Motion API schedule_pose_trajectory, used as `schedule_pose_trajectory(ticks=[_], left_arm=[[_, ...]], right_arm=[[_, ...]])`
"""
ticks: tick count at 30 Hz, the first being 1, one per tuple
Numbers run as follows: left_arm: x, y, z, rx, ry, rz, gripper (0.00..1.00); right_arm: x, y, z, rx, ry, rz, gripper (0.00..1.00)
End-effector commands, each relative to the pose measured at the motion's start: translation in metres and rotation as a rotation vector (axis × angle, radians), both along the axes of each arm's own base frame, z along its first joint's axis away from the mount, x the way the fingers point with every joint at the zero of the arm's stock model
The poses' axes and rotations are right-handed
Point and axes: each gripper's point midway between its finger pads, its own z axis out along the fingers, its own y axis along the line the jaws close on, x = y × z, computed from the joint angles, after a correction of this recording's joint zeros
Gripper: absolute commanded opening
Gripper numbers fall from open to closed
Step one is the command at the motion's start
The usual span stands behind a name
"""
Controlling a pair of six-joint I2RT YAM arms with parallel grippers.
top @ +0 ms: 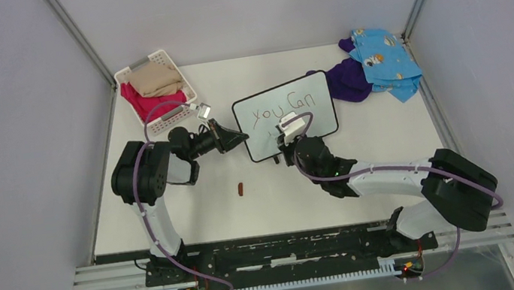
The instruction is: Write a sentence on the whiteboard
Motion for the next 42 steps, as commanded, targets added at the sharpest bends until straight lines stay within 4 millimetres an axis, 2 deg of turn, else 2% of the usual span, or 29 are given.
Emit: schedule_pose_trajectory(ticks=[1,8,12,22,30,42], left_arm=[[-0.003,-0.003,-0.019,0.037,0.056,-0.008,0.12],[-0.004,-0.003,-0.02,0.039,0.058,-0.008,0.12],[-0.003,-0.003,-0.02,0.039,0.056,-0.008,0.12],[-0.004,-0.004,-0.019,0.04,0.056,-0.01,0.12],[-0.003,-0.004,-0.019,0.04,0.055,-0.01,0.12],[-0.004,-0.004,-0.021,0.042,0.06,-0.009,0.12]], right_arm=[[-0.004,-0.01,-0.004,0.016,0.008,-0.019,0.0],[-0.012,-0.019,-0.018,0.004,0.031,-0.022,0.0],[-0.013,-0.02,-0.019,0.009,0.034,-0.021,0.0],[-0.002,-0.004,0.003,0.027,0.0,-0.005,0.0],[0.001,0.007,0.008,0.038,-0.003,0.019,0.0],[-0.011,0.006,-0.014,0.019,0.05,0.06,0.0]])
